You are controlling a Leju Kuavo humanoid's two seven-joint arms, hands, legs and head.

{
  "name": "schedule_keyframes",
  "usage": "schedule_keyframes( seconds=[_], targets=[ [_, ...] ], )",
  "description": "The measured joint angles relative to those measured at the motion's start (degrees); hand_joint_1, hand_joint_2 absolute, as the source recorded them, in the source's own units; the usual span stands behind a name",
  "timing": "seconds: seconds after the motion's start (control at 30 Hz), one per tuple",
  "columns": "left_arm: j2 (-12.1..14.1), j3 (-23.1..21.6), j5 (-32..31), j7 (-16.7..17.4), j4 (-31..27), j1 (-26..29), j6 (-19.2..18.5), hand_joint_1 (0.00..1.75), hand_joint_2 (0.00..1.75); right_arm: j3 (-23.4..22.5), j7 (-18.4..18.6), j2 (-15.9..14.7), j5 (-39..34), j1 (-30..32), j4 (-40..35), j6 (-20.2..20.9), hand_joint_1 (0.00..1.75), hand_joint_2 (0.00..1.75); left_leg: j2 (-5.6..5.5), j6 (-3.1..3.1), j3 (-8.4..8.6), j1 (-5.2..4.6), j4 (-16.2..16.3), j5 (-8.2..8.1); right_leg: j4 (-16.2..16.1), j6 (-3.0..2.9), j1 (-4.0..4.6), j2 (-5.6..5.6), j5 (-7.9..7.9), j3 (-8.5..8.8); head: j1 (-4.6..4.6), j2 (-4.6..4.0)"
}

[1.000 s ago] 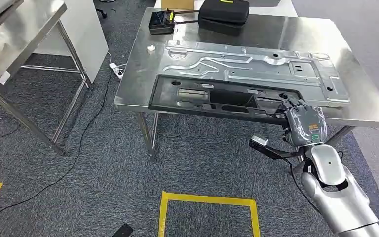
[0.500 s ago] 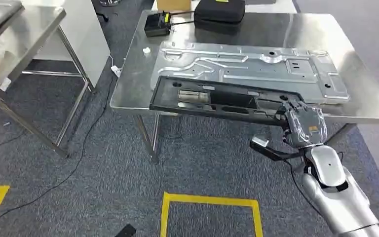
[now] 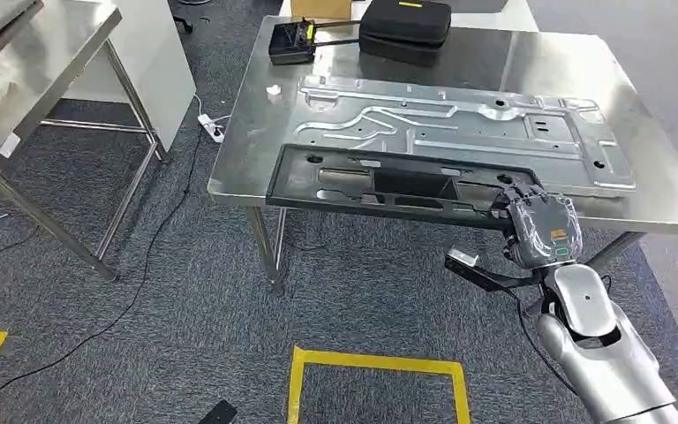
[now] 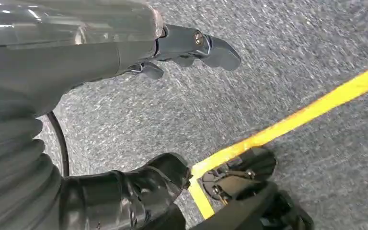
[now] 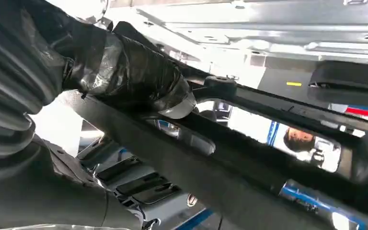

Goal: Take the parts from the cabinet and place them on the table.

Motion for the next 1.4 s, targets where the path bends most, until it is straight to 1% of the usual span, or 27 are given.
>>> schedule_keyframes(
  seconds=[0.03,0.07,0.1,0.13,0.2,0.27,0.33,0.4,0.43,0.6,0.67,0.7,0.73,0.77,0.8,0.83,0.93,1.0,1.03,1.1,1.13,1.17,1.2,1.27,1.3,1.33,1.4],
  targets=[
    [0.0,0.0,0.0,0.0,0.0,0.1,0.0,0.00,1.75,0.0,0.0,0.0,0.0,0.2,0.0,0.0,1.75,1.75,0.00,0.03,0.15,-0.07,0.0,-0.25,3.7,0.08,0.00,-0.01,-0.80,-2.33,0.02,0.00],
    [0.0,0.0,0.0,0.0,0.0,0.2,0.0,0.00,1.75,0.0,0.0,0.0,0.0,0.5,0.0,0.0,1.75,1.75,-0.01,0.04,0.39,-0.12,0.1,-0.49,4.9,0.09,0.00,-0.01,-0.18,-3.49,0.02,0.00],
    [0.0,0.0,0.0,-0.1,0.0,0.4,0.0,0.00,1.75,0.0,0.0,0.0,0.0,0.7,0.0,0.0,1.75,1.75,-0.04,0.01,0.77,-0.14,0.1,-0.82,3.4,-0.01,0.00,-0.01,1.78,-3.29,0.02,0.00],
    [0.0,0.0,0.0,-0.1,0.0,0.4,0.0,0.00,1.75,0.0,0.1,0.0,0.0,0.7,0.0,0.0,1.75,1.75,-0.06,-0.03,1.34,-0.16,0.1,-1.18,-0.2,-0.21,0.02,-0.01,4.64,-1.87,0.02,0.00],
    [0.0,0.0,-0.1,-0.2,0.0,0.3,0.0,0.00,1.75,0.0,0.1,0.0,0.0,0.7,0.0,0.0,1.75,1.75,-0.06,-0.26,2.67,-0.25,0.1,-2.12,-10.9,-0.97,0.19,-0.05,10.31,2.61,0.02,0.00],
    [-0.1,0.0,0.0,-0.3,0.0,0.2,0.0,0.00,1.75,0.0,0.1,0.0,0.0,0.6,0.0,0.0,1.75,1.75,-0.12,-0.80,2.51,-0.49,0.2,-2.44,-12.6,-1.55,0.85,-0.12,8.80,4.11,0.04,0.00],
    [-0.1,0.0,-0.1,-0.3,0.0,0.2,0.0,0.00,1.75,-0.2,0.3,0.0,-0.2,0.7,0.0,0.0,1.75,1.75,0.03,-1.33,2.66,-0.34,-0.2,-2.64,-12.5,-2.03,1.03,-0.02,8.27,3.97,0.04,0.00],
    [-0.1,0.0,-0.1,-0.4,0.0,0.2,0.0,0.00,1.75,-0.5,0.5,0.0,-0.2,1.0,0.0,-0.1,1.75,1.75,0.13,-2.13,3.05,-0.41,0.3,-3.41,-13.8,-2.55,0.25,-0.13,8.27,5.42,0.04,0.00],
    [-0.1,0.0,-0.1,-0.4,0.0,0.1,0.1,0.00,1.75,-0.5,0.6,0.0,-0.2,0.9,0.0,-0.1,1.75,1.75,0.12,-2.35,2.37,-0.44,2.1,-4.07,-14.1,-2.97,0.14,-0.14,8.04,5.97,0.00,0.00],
    [-0.1,0.0,-0.1,-0.4,0.0,0.1,0.1,0.00,1.75,-0.5,0.6,0.0,-0.2,0.9,0.0,-0.1,1.75,1.75,0.12,-2.35,2.37,-0.44,2.1,-4.07,-14.1,-2.97,0.14,-0.14,8.04,5.97,0.00,0.00],
    [-0.1,0.0,-0.1,-0.4,0.0,0.1,0.1,0.00,1.75,-0.5,0.6,0.0,-0.2,0.9,0.0,-0.1,1.75,1.75,0.11,-2.40,1.61,-0.39,3.7,-4.69,-14.1,-3.14,0.16,-0.23,7.93,6.11,0.00,0.00],
    [-0.1,0.0,-0.1,-0.3,0.0,0.1,0.1,0.00,1.75,-0.5,0.8,0.1,-0.4,0.9,0.2,-0.1,1.75,1.75,0.12,-2.91,-4.51,-0.08,13.8,-8.59,-14.1,-3.49,0.17,-0.30,7.27,6.75,0.04,0.00],
    [-0.1,0.0,-0.1,-0.3,0.0,0.2,0.1,0.00,1.75,-0.5,0.8,0.1,-0.6,0.9,0.3,-0.1,1.75,1.75,0.13,-3.07,-6.66,-0.03,17.0,-9.21,-14.1,-3.49,0.17,-0.27,7.00,7.04,0.00,0.00],
    [0.0,0.0,-0.2,-0.2,0.0,0.5,0.2,0.00,1.75,-0.5,0.9,0.1,-0.7,1.0,1.2,-0.1,1.75,1.75,0.17,-2.87,-3.54,0.26,3.6,3.17,-13.4,-2.77,0.10,0.02,4.65,9.69,0.02,0.00],
    [0.0,0.0,-0.2,-0.1,0.0,0.5,0.2,0.00,1.75,-0.5,0.9,0.1,-0.7,1.0,1.4,-0.1,1.75,1.75,0.12,-2.52,-2.88,0.15,2.6,2.19,-13.4,-2.41,0.18,0.03,4.19,9.65,0.04,0.00],
    [0.0,0.0,-0.1,-0.1,0.0,0.5,0.2,0.00,1.75,-0.5,0.9,0.1,-0.7,0.8,1.6,-0.2,1.75,1.75,0.05,-2.45,-2.33,-0.16,1.4,2.24,-12.9,-2.08,0.49,0.11,4.05,9.37,0.04,0.00],
    [0.0,0.0,-0.1,0.1,0.0,0.5,0.2,0.00,1.75,-0.7,0.9,0.2,-0.8,0.9,1.9,-0.3,1.75,1.75,-0.02,-1.71,-2.47,-0.32,1.1,1.50,-13.4,-1.36,0.29,-0.05,4.02,9.30,0.04,0.00],
    [0.0,0.0,-0.1,0.1,0.0,0.5,0.5,0.00,1.75,-1.0,0.7,0.2,-0.8,0.9,2.1,-0.3,1.75,1.75,-0.03,-1.11,-1.62,0.17,0.1,1.61,-12.1,-0.73,0.06,-0.03,2.75,8.94,0.11,0.00],
    [-0.1,0.0,-0.1,0.1,0.0,0.4,0.7,0.00,1.75,-1.1,0.7,0.2,-0.8,0.8,2.1,-0.3,1.75,1.75,-0.02,-0.79,-1.46,0.19,0.0,1.50,-8.8,-0.54,0.05,-0.02,1.09,7.31,0.09,0.00],
    [-0.1,0.0,-0.1,0.1,0.0,0.2,0.7,0.00,1.75,-1.2,0.7,0.2,-0.8,0.9,2.4,-0.3,1.75,1.75,-0.02,-0.43,-1.28,0.14,0.0,1.23,0.4,-0.14,0.01,0.00,-2.40,2.18,0.07,0.00],
    [-0.1,0.0,-0.1,0.1,0.0,0.3,0.7,0.00,1.75,-1.2,0.7,0.3,-0.8,1.0,2.6,-0.3,1.75,1.75,-0.02,-0.36,-1.18,0.11,0.1,1.08,3.6,-0.01,-0.01,-0.01,-2.81,-0.01,0.09,0.00],
    [-0.1,0.0,-0.1,0.1,0.0,0.3,0.7,0.00,1.75,-1.2,0.7,0.3,-0.8,1.1,2.8,-0.3,1.75,1.75,-0.02,-0.35,-1.04,0.11,0.1,0.97,4.2,0.05,-0.04,-0.02,-1.93,-0.89,0.07,0.00],
    [-0.1,0.0,-0.1,0.3,0.0,0.3,0.7,0.00,1.75,-1.2,0.7,0.3,-0.8,1.1,3.0,-0.3,1.75,1.75,-0.03,-0.41,-0.83,0.12,0.1,0.80,2.4,0.04,-0.08,-0.02,0.15,-0.59,0.09,0.00],
    [-0.1,0.0,0.1,0.6,0.0,0.2,0.7,0.00,1.75,-1.2,0.5,0.3,-0.8,1.1,3.1,-0.3,1.75,1.75,-0.11,-0.64,-0.16,0.12,0.3,0.34,-7.2,-0.31,-0.16,-0.04,6.42,3.31,0.09,0.00],
    [-0.2,0.0,0.0,0.9,0.0,0.2,0.7,0.00,1.75,-1.3,0.5,0.3,-0.7,1.1,3.2,-0.3,1.75,1.75,-0.16,-0.87,-0.07,0.12,0.3,0.13,-11.5,-0.59,-0.14,-0.08,7.75,4.84,0.11,0.00],
    [-0.2,0.0,0.0,1.1,0.0,0.1,0.7,0.00,1.75,-1.3,0.4,0.3,-0.7,1.0,3.3,-0.3,1.75,1.75,-0.20,-1.12,-0.36,-0.31,0.5,0.11,-12.3,-0.73,0.41,-0.08,7.34,5.22,0.09,0.00],
    [-0.2,0.0,0.0,1.5,0.0,0.2,0.7,0.00,1.75,-1.3,0.4,0.4,-0.7,1.0,3.4,-0.3,1.75,1.75,-0.17,-1.72,-0.68,-0.21,0.4,0.31,-12.7,-1.10,0.47,0.07,7.01,5.30,0.09,0.00]
  ],
)
